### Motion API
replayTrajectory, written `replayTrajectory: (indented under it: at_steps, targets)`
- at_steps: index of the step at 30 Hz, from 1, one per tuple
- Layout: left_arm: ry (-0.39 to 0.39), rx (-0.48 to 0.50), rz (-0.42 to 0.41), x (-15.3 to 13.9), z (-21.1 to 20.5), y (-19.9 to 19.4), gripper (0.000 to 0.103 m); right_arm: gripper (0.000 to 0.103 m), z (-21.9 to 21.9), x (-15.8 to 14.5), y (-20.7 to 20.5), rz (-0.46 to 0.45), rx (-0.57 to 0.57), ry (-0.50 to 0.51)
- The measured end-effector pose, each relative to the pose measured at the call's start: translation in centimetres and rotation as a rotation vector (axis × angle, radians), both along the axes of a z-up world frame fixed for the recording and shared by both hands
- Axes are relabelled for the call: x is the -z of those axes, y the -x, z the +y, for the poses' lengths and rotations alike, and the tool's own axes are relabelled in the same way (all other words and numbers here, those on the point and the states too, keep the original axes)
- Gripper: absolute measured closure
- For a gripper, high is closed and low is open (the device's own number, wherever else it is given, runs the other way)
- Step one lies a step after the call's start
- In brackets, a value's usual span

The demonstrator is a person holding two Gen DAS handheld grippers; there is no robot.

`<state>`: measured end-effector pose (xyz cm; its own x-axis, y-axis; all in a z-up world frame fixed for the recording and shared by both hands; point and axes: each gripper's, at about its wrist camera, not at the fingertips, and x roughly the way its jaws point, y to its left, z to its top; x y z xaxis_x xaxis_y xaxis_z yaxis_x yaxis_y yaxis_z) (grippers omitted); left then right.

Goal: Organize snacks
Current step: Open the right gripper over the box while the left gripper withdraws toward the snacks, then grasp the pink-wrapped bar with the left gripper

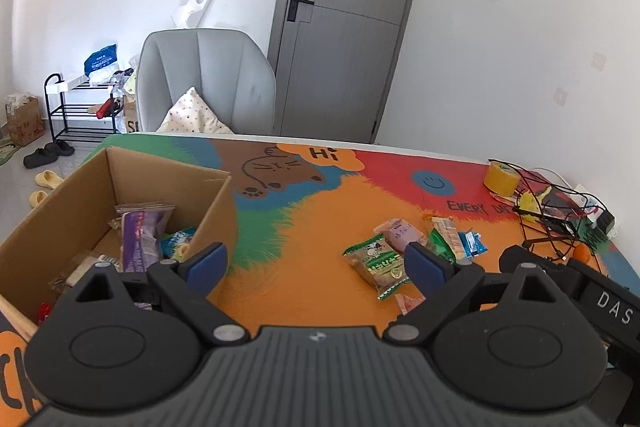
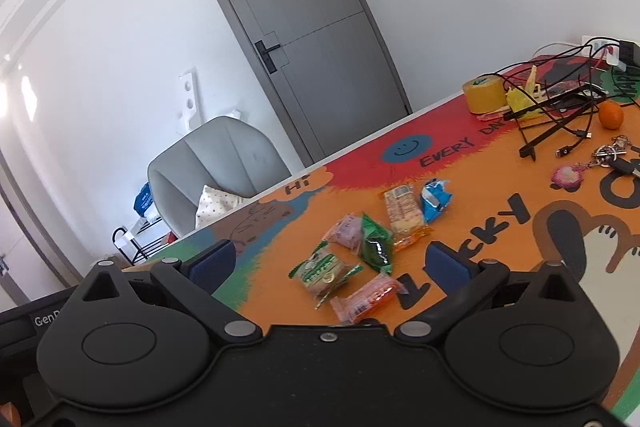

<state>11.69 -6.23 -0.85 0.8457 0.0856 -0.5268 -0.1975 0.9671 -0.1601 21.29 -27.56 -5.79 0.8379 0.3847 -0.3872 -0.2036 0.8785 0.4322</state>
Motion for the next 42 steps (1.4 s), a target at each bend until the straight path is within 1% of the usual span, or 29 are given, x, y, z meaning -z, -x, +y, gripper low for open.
replayTrajectory:
  at_steps: [3,8,14,19,23,25,26,28,29,31,34,37,42]
  targets:
    - [-0.016,0.015,0.004,0.4,-1.1,-0.8,0.009,0.0,-1.6,0.7,-0.6,0.017,0.028,-0.012]
    - [-0.016,0.036,0.022,1.5,-2.5,-2.4,0.009,0.0,-3.8,2.1,-1.7,0.048,0.065,-0.025]
    - [-0.012,0.046,0.054,3.2,-3.6,-4.4,0.009,0.002,-5.1,3.7,-2.8,0.09,0.082,-0.028]
    - [-0.002,0.043,0.082,4.3,-4.1,-5.8,0.011,0.013,-5.2,5.1,-3.8,0.131,0.069,-0.031]
    - [0.003,0.051,0.095,5.3,-5.0,-6.7,0.012,0.017,-5.4,5.7,-4.6,0.154,0.066,-0.039]
    - [0.001,0.063,0.107,5.9,-5.6,-7.1,0.015,0.019,-5.6,6.1,-4.9,0.163,0.067,-0.047]
    - [0.003,0.074,0.116,6.3,-5.9,-7.4,0.016,0.019,-5.7,6.2,-5.1,0.168,0.072,-0.049]
    - [0.008,0.084,0.138,7.0,-6.5,-8.0,0.023,0.019,-5.9,6.6,-5.4,0.175,0.075,-0.048]
    - [0.016,0.088,0.15,7.3,-6.6,-8.3,0.024,0.019,-5.9,6.7,-5.5,0.178,0.074,-0.046]
    - [0.032,0.098,0.162,7.8,-6.8,-8.6,0.024,0.019,-6.2,7.0,-5.7,0.186,0.079,-0.045]
    - [0.034,0.104,0.183,8.4,-7.6,-9.2,0.024,0.02,-6.5,7.3,-5.8,0.196,0.105,-0.047]
    - [0.039,0.106,0.187,8.8,-8.4,-9.7,0.024,0.02,-7.1,7.5,-5.3,0.195,0.127,-0.049]
    - [0.004,0.139,0.213,9.9,-10.4,-10.5,0.024,0.02,-8.5,7.4,-4.9,0.189,0.165,-0.052]
